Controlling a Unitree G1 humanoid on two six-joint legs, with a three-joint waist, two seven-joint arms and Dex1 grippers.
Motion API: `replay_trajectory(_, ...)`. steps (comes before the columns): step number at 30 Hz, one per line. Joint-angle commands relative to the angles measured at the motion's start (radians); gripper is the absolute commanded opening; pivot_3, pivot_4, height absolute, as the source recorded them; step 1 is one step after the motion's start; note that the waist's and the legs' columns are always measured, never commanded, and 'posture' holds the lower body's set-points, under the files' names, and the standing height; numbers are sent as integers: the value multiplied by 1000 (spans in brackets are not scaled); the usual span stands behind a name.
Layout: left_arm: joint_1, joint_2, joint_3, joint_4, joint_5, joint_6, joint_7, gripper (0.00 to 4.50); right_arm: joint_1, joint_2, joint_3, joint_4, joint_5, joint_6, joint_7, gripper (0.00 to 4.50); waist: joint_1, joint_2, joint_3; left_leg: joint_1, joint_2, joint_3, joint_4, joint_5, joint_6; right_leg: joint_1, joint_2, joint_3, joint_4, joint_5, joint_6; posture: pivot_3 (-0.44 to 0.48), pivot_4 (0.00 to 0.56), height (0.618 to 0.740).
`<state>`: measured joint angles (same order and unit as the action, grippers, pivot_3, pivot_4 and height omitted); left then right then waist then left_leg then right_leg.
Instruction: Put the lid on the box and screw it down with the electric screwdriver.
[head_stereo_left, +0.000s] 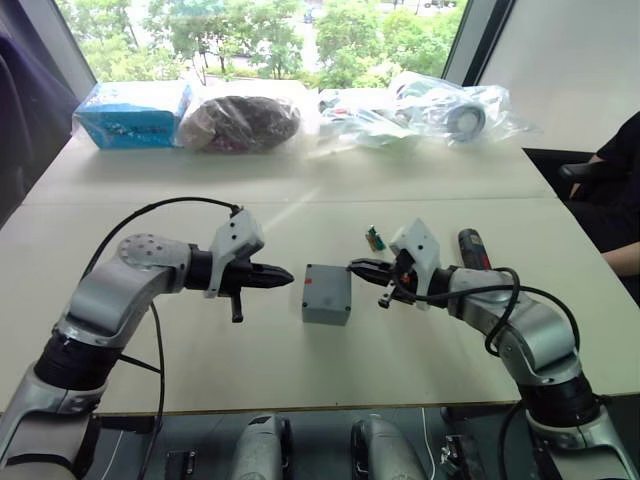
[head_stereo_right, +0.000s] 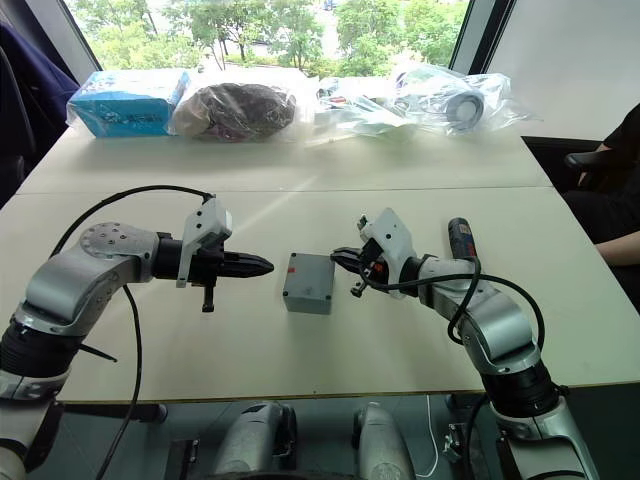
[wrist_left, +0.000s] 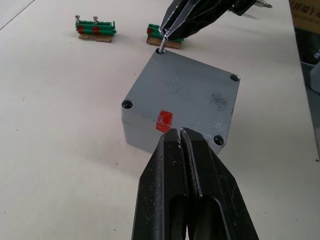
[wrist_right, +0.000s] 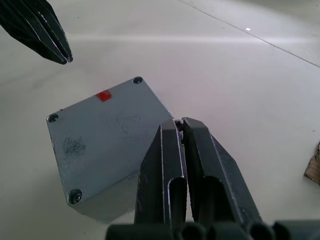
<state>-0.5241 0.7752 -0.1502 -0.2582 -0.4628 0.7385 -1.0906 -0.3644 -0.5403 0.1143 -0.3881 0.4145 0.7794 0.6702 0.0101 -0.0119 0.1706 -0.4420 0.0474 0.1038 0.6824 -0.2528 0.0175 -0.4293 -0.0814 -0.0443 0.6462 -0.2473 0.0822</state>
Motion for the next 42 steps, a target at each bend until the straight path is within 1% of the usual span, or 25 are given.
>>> replay_trajectory(1, -10, 7, 12, -22, -5, -7, -5, 0, -5, -3, -4, -13, -1, -16, 4, 104, 0, 0, 0, 0, 0, 0, 0, 0, 0, 0, 0, 0, 0, 0, 0, 0, 150, 740)
replay_trajectory(21, 4, 1, 11, -32, -1, -15, 8, 0, -38, 22, 32, 63, -50, -52, 5, 104, 0, 0, 0, 0, 0, 0, 0, 0, 0, 0, 0, 0, 0, 0, 0, 0, 150, 740)
replay_trajectory(22, 6, 0, 10, -35, -1, -15, 10, 0, -40, 22, 33, 66, -51, -53, 6, 611, 0, 0, 0, 0, 0, 0, 0, 0, 0, 0, 0, 0, 0, 0, 0, 0, 150, 740)
replay_trajectory(24, 8, -2, 11, -37, -3, -15, 13, 0, -45, 22, 34, 71, -51, -50, 9, 1073, 1, 0, 0, 0, 0, 0, 0, 0, 0, 0, 0, 0, 0, 0, 0, 0, 150, 740)
replay_trajectory(25, 9, -3, 12, -39, -4, -14, 14, 0, -45, 21, 34, 70, -51, -49, 9, 1532, 0, 0, 0, 0, 0, 0, 0, 0, 0, 0, 0, 0, 0, 0, 0, 0, 150, 740)
replay_trajectory(26, 10, -4, 16, -40, -9, -12, 15, 0, -48, 18, 33, 66, -50, -47, 10, 1850, 0, 0, 0, 0, 0, 0, 0, 0, 0, 0, 0, 0, 0, 0, 0, 0, 150, 740)
replay_trajectory(28, 11, -7, 31, -40, -23, -7, 18, 0, -57, 12, 15, 45, -36, -25, 6, 2717, 0, 0, 0, 0, 0, 0, 0, 0, 0, 0, 0, 0, 0, 0, 0, 0, 150, 740)
replay_trajectory(30, 8, -7, 40, -37, -31, -5, 19, 0, -70, 11, -23, 18, 0, 19, -2, 3416, 0, 0, 0, 0, 0, 0, 0, 0, 0, 0, 0, 0, 0, 0, 0, 0, 150, 740)
replay_trajectory(32, 8, -8, 44, -38, -35, -5, 20, 0, -79, 14, -64, -9, 44, 66, -9, 3416, 1, 0, 0, 0, 0, 0, 0, 0, 0, 0, 0, 0, 0, 0, 0, 0, 150, 740)
replay_trajectory(36, -39, -51, 78, -26, -57, -13, 58, 0, -145, 14, -227, -54, 165, 267, -88, 3416, 3, 0, 0, 0, 0, 0, 0, 0, 0, 0, 0, 0, 0, 1, 1, 0, 150, 740)
replay_trajectory(38, -58, -67, 79, -26, -56, -15, 73, 0, -167, -6, -277, -71, 213, 342, -102, 3416, 3, 0, 0, 0, 1, -1, 0, 0, 0, 0, 0, 0, 0, 1, 1, 0, 150, 740)
replay_trajectory(39, -69, -77, 84, -26, -71, -8, 70, 0, -183, -19, -306, -78, 241, 387, -107, 4006, 3, 0, 0, 0, 1, -1, 0, 0, 0, 0, -1, 0, 0, 1, 1, 0, 150, 740)
replay_trajectory(41, -91, -93, 91, -22, -107, 14, 57, 0, -237, -42, -377, -75, 294, 495, -128, 4452, 2, 0, 0, 0, 0, 0, 0, 0, 0, 0, -1, 0, 0, 1, 1, 0, 150, 740)
replay_trajectory(42, -97, -95, 90, -23, -117, 23, 53, 0, -254, -49, -400, -72, 312, 530, -140, 4452, 1, 0, 0, 0, 1, 0, 0, 0, 0, 0, -1, 0, 0, 1, 1, 0, 150, 740)
